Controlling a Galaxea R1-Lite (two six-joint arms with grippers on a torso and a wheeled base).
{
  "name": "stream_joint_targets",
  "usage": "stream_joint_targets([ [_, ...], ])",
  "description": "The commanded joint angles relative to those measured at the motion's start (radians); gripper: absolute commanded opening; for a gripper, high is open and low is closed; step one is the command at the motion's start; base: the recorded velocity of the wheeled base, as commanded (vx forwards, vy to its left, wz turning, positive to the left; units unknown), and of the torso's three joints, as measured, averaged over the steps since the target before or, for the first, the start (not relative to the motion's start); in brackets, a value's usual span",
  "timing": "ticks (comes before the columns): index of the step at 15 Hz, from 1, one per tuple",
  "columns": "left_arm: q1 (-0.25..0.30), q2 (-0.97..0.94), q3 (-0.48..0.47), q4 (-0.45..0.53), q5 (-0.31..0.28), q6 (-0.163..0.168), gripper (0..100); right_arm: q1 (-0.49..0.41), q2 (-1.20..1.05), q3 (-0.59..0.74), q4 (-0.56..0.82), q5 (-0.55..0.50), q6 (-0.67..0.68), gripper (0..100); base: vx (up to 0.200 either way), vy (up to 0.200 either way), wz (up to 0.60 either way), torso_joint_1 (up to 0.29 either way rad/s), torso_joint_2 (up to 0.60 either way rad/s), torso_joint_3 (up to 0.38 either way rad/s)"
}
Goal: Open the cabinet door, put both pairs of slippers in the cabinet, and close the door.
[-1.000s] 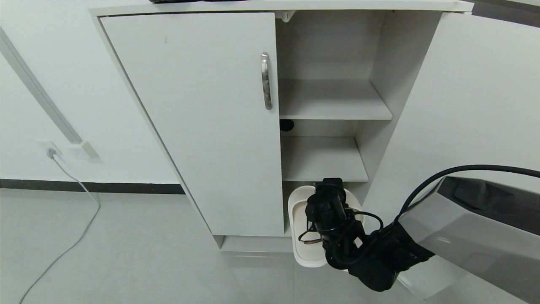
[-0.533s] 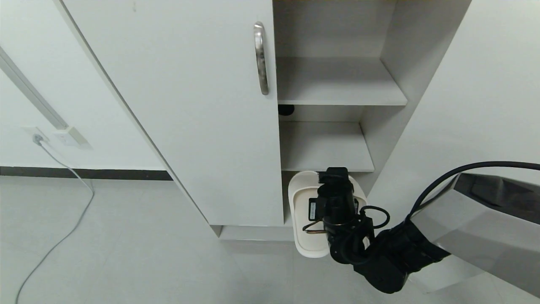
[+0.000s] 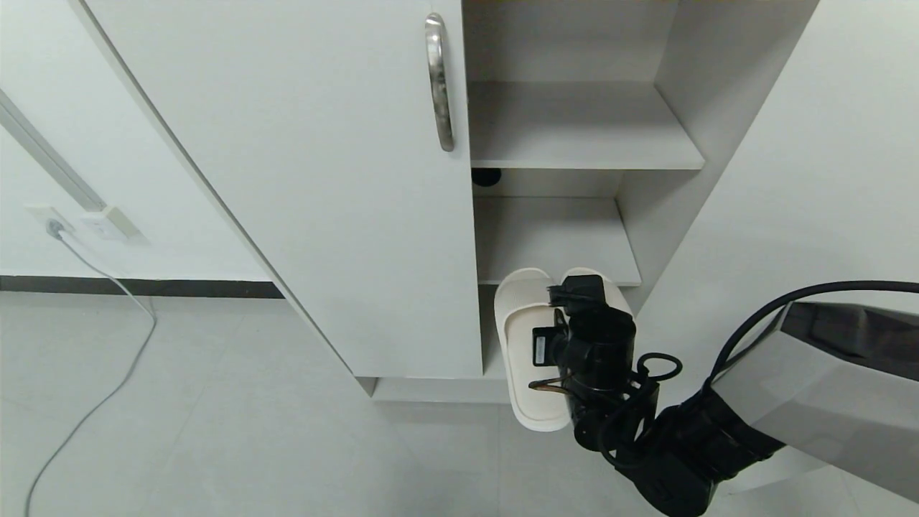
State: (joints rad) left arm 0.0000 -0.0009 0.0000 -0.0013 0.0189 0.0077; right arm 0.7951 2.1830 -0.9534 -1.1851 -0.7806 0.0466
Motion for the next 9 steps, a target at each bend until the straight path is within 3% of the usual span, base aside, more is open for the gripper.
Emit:
stream_joint_targets([
  [1, 0.0, 0.001, 0.0, 0.0, -0.001, 0.0, 0, -0.002, 0.008, -0.002, -0.002, 0.0, 0.001, 0, 0.0, 0.0, 0.0, 0.0, 0.0, 0.0],
  [9, 0.0, 0.001, 0.0, 0.0, 0.001, 0.0, 0, -0.005, 0.009, -0.005, -0.007, 0.001, 0.001, 0, 0.2, 0.0, 0.0, 0.001, 0.0, 0.004],
])
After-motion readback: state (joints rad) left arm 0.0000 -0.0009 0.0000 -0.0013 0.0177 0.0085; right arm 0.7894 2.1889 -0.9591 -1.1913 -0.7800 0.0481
